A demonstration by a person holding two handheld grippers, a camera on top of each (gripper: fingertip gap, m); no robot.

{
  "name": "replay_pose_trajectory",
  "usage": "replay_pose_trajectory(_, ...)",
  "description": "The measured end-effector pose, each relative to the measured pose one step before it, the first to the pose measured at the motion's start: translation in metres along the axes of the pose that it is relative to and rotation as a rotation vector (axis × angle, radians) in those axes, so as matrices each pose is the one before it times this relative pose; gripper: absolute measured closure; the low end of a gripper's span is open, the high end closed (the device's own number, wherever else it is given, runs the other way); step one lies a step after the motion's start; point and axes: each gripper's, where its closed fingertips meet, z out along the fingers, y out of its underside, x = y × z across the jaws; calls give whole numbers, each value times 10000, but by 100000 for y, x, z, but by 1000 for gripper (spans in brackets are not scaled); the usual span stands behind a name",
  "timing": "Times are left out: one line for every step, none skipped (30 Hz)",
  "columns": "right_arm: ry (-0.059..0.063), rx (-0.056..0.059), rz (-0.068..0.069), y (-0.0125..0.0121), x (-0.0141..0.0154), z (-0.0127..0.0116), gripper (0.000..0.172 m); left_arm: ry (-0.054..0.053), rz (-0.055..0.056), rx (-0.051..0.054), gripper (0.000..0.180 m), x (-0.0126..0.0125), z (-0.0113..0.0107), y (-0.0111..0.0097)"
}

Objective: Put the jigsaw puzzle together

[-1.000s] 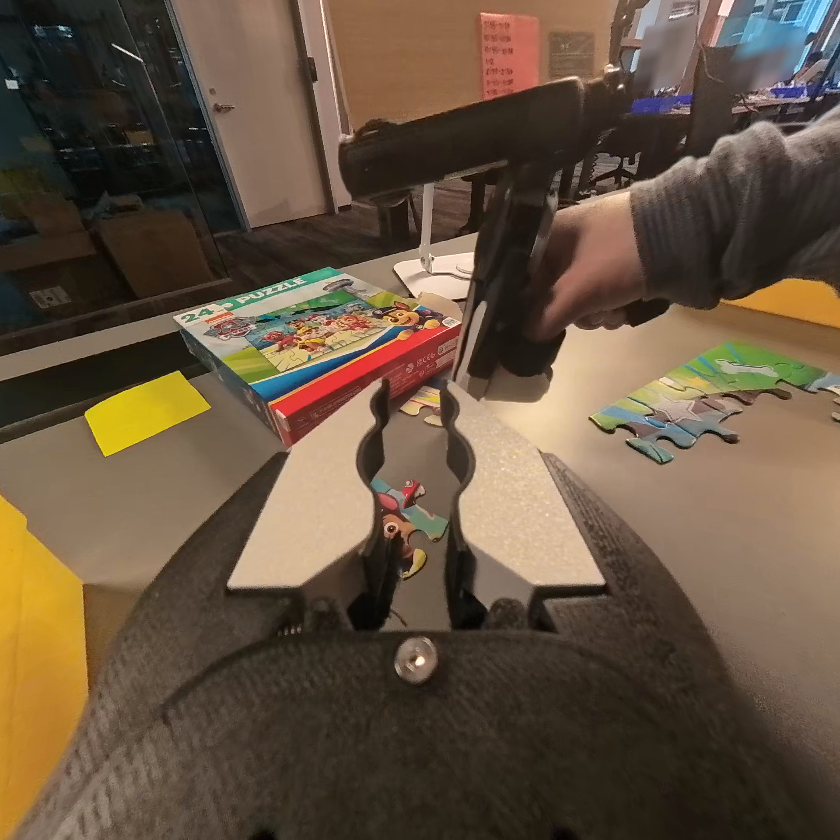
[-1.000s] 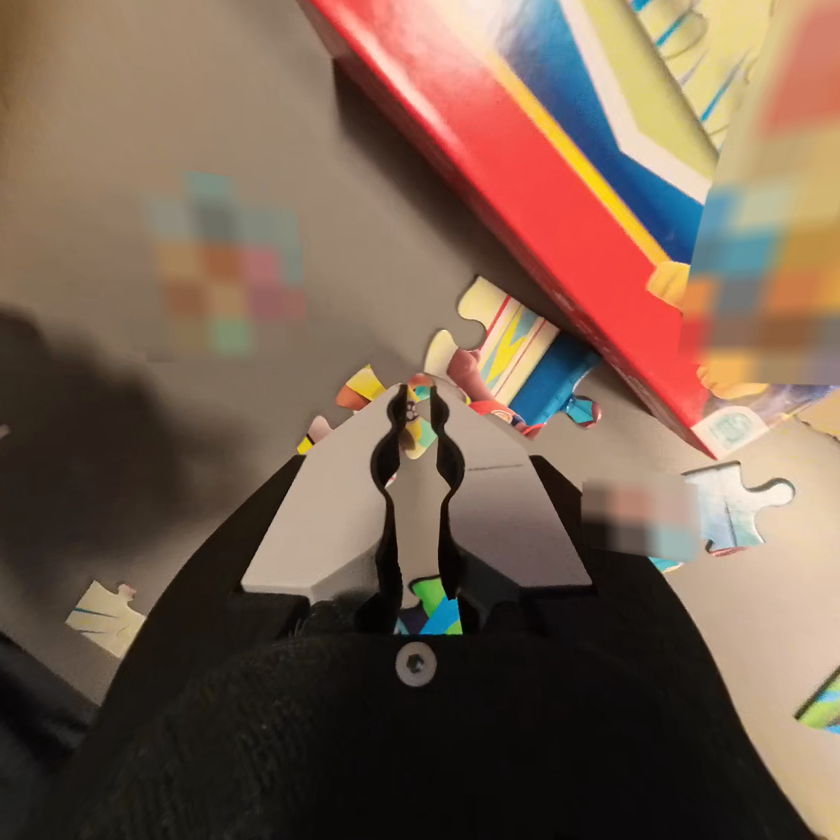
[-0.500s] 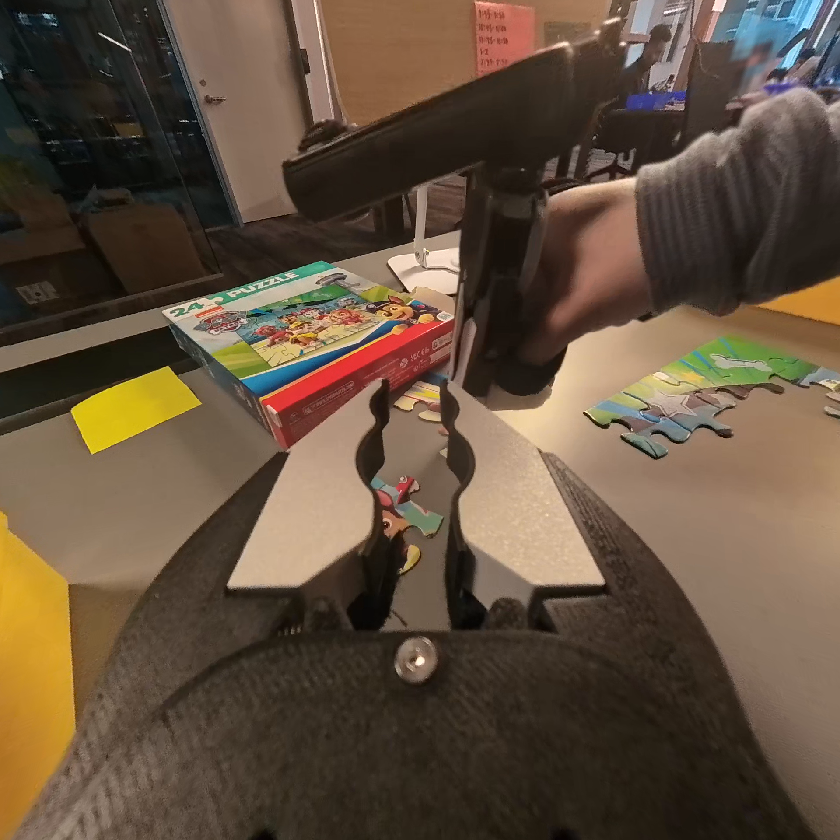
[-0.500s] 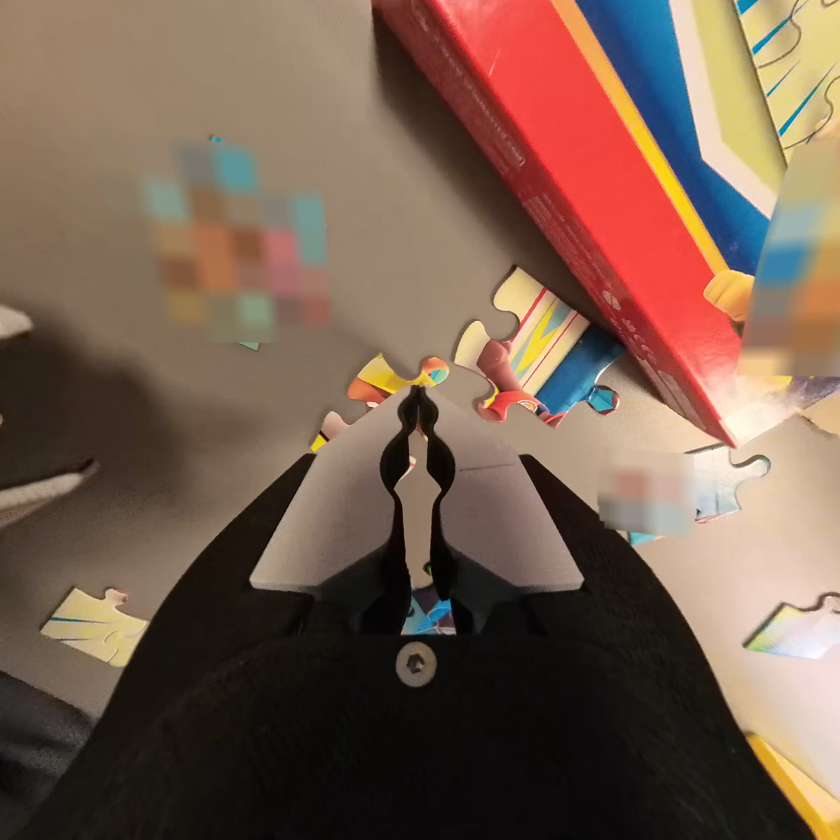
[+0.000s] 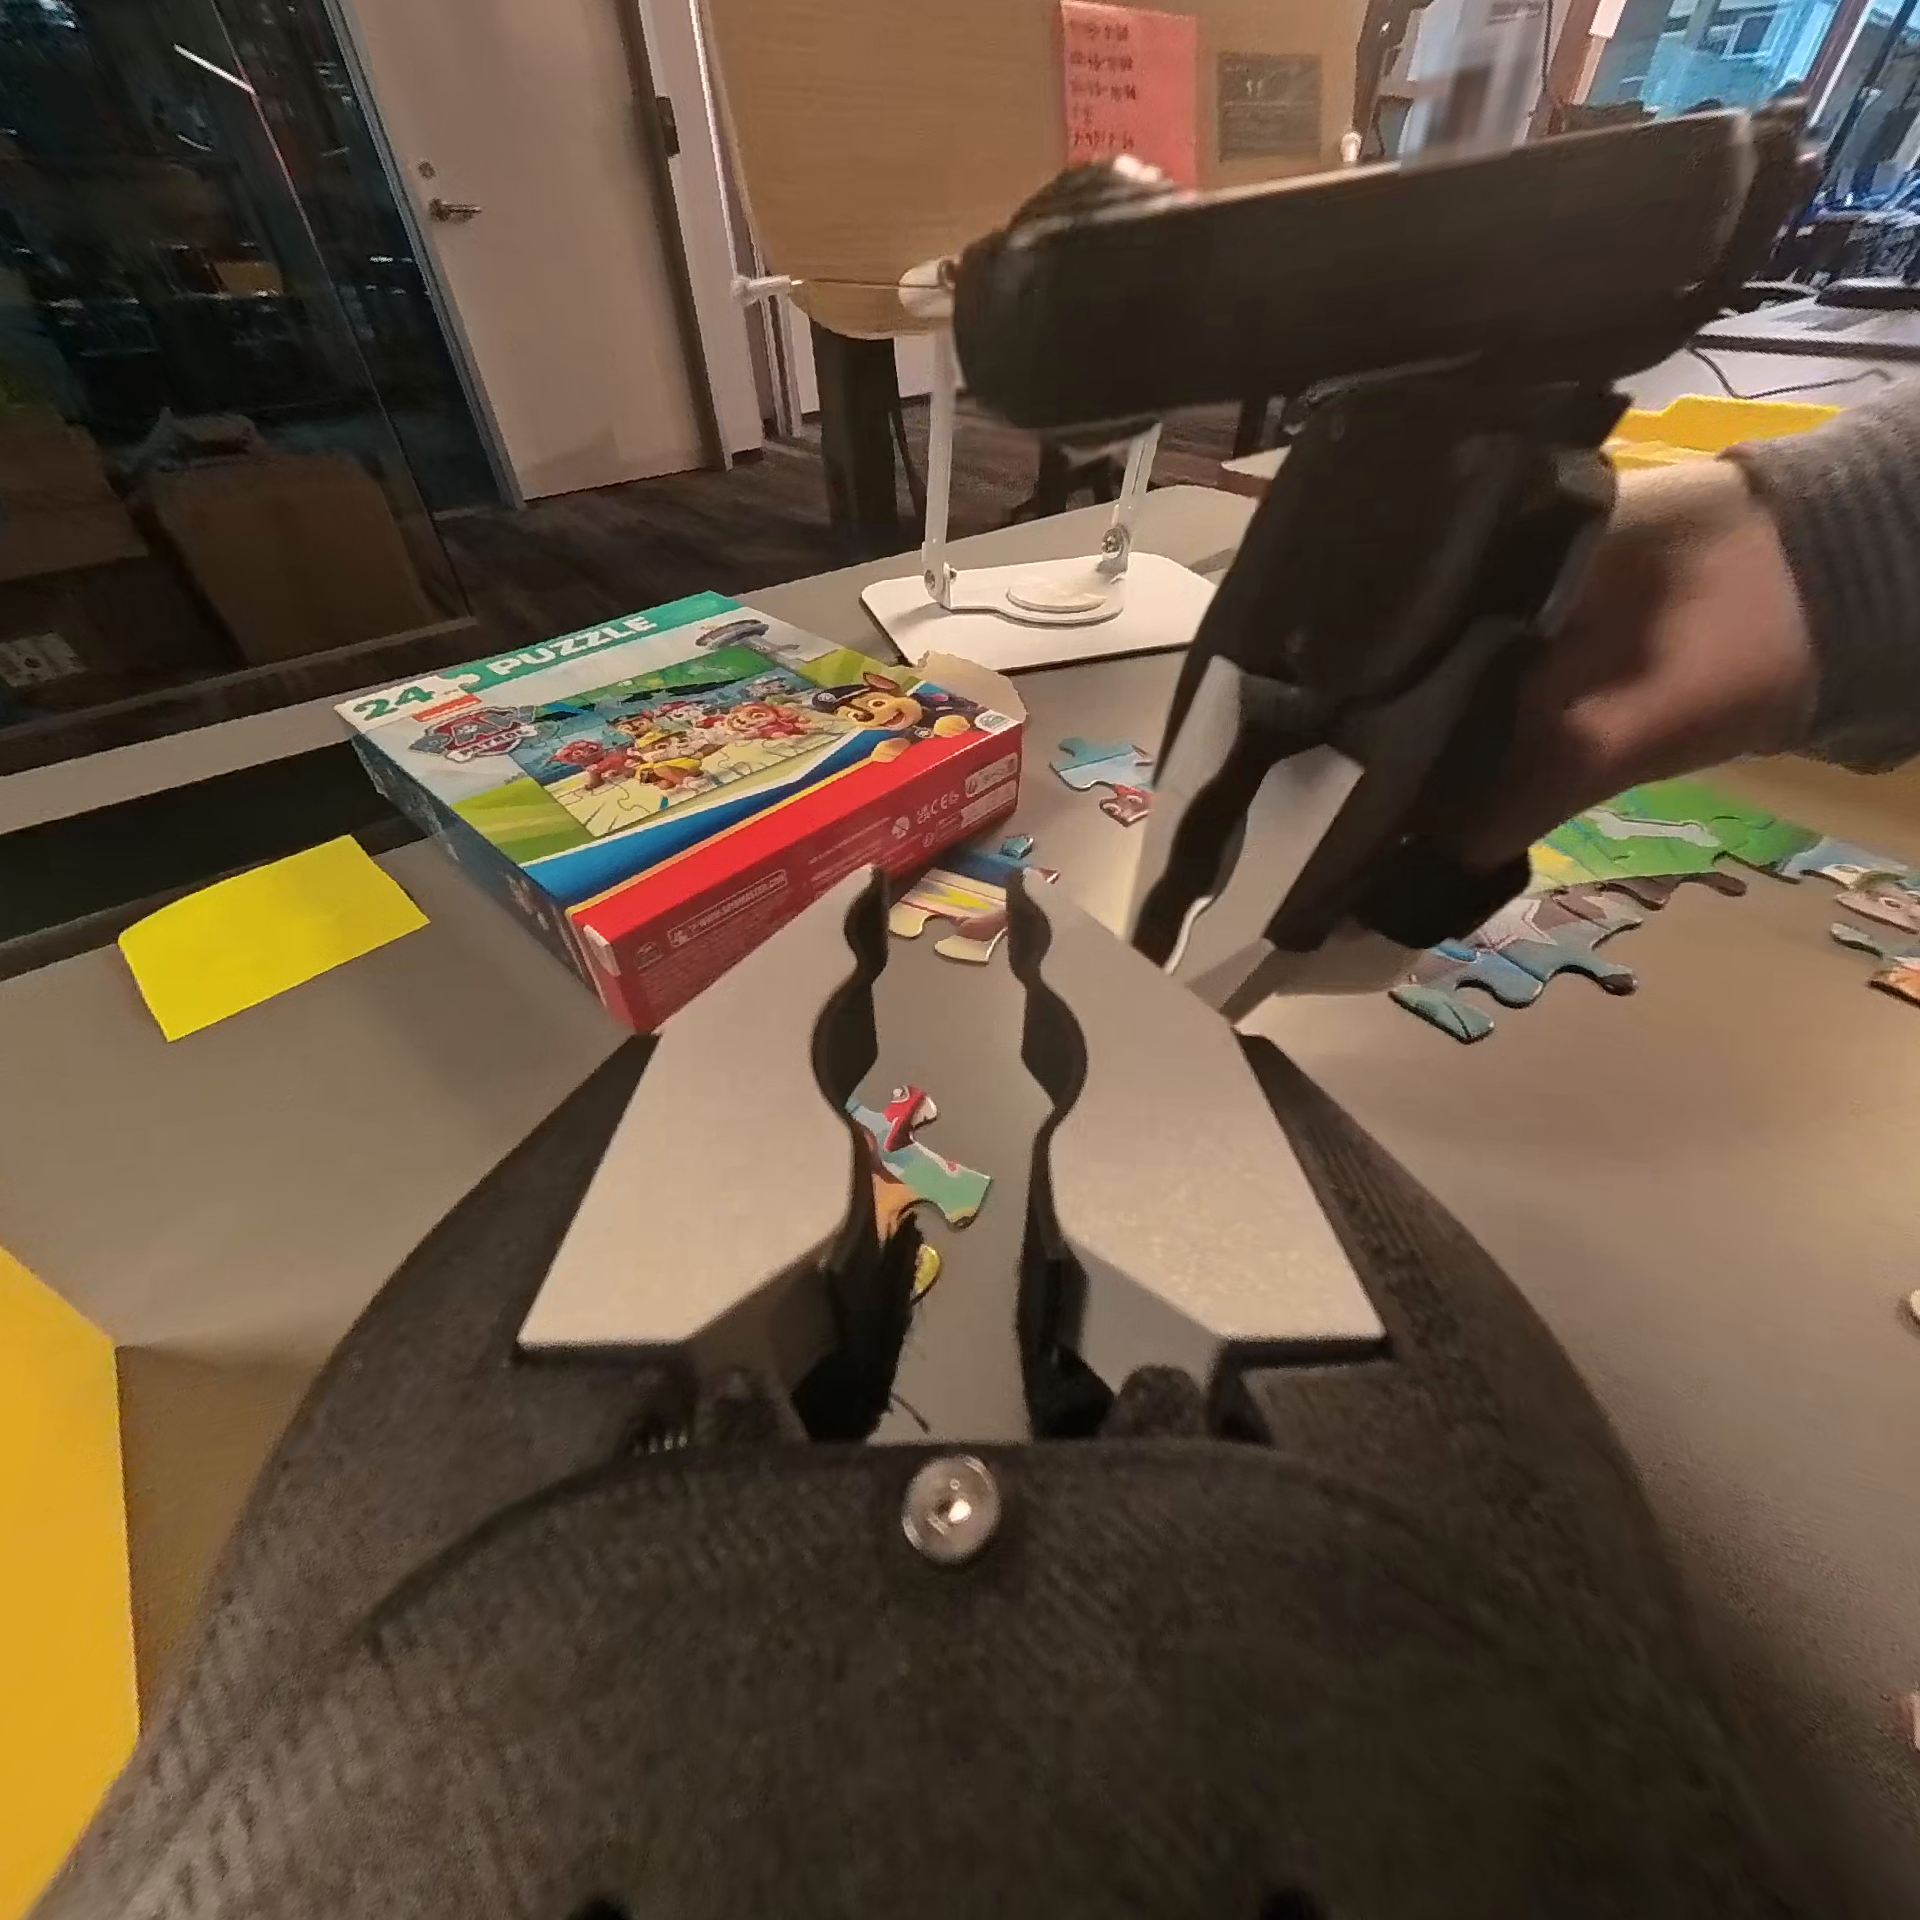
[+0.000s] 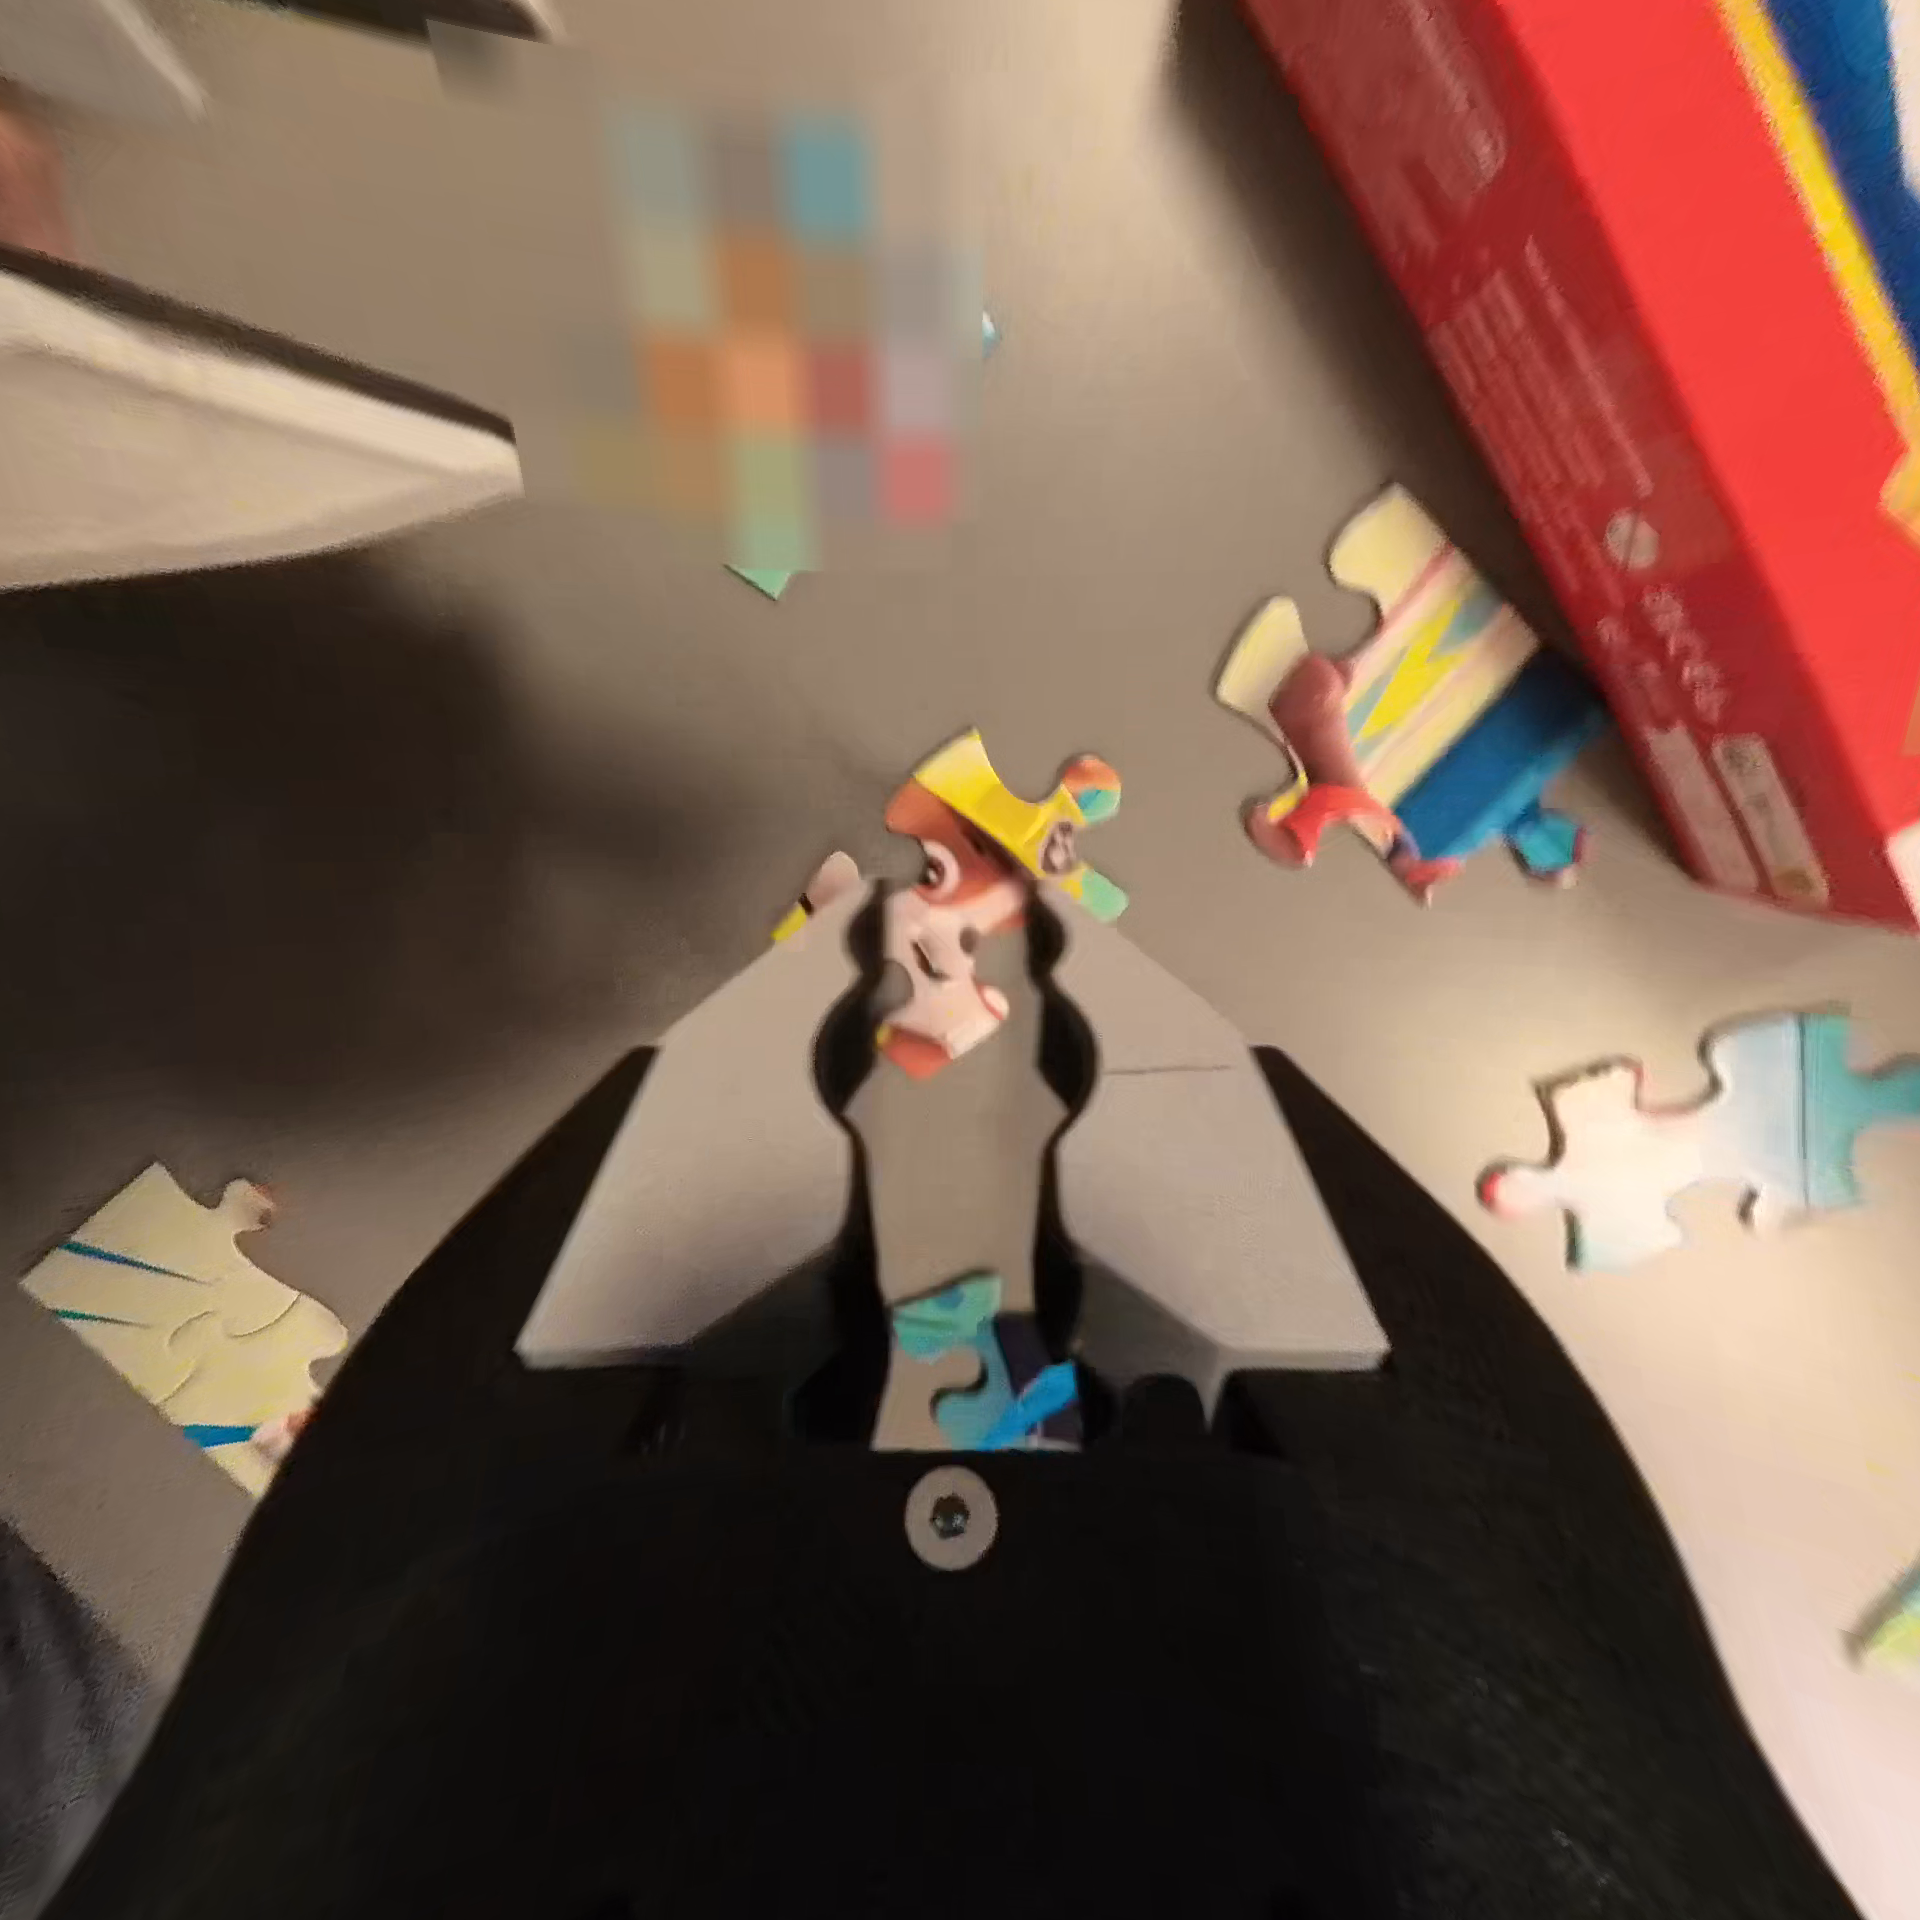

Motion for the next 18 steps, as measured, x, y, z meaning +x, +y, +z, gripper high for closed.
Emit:
replay_pose_trajectory(-357,483,-420,-641,-463,-7,125,9,23,-23,159,51,18,25)
replay_pose_trajectory(-323,337,-628,-396,-498,42,106,8,14,-18,159,24,6,32)
replay_pose_trajectory(-182,23,-886,106,-306,33,101,5,13,-7,159,19,5,17)
replay_pose_trajectory(-119,-154,-1040,425,-234,39,95,6,8,-7,159,13,3,-2)
replay_pose_trajectory(-52,-213,-913,541,-83,25,95,5,1,-2,159,5,-14,-16)
replay_pose_trajectory(-19,-266,-577,567,99,57,96,-2,4,8,159,-8,-15,-18)
replay_pose_trajectory(-40,-254,-280,490,212,65,97,-8,14,2,159,-22,-10,-12)
replay_pose_trajectory(-112,-156,-136,270,197,58,97,-19,24,-13,159,-44,-11,8)
replay_pose_trajectory(-220,-70,-82,99,40,49,98,-25,27,-14,159,-54,-12,10)
replay_pose_trajectory(-191,-1,-74,-105,36,-9,101,-21,19,-10,159,-73,-2,24)
replay_pose_trajectory(-117,-51,-77,-109,96,-22,104,-7,1,-11,159,-51,-3,16)
replay_pose_trajectory(-26,-135,-108,-31,138,-6,109,3,-14,-13,159,-35,8,27)
replay_pose_trajectory(42,-195,-99,30,174,-13,116,7,-16,-10,159,-29,0,24)
replay_pose_trajectory(0,-192,-51,29,33,-16,118,5,-11,-13,159,-24,7,27)
replay_pose_trajectory(2,-175,-10,17,-20,-1,118,5,-8,-17,159,-15,14,40)
replay_pose_trajectory(19,-165,16,49,-25,-10,124,11,-9,-23,159,-15,19,37)
replay_pose_trajectory(82,-143,-52,82,-2,-22,134,15,-17,-25,159,7,17,39)
replay_pose_trajectory(34,-55,-100,29,-140,3,134,87,-21,-22,158,122,37,32)
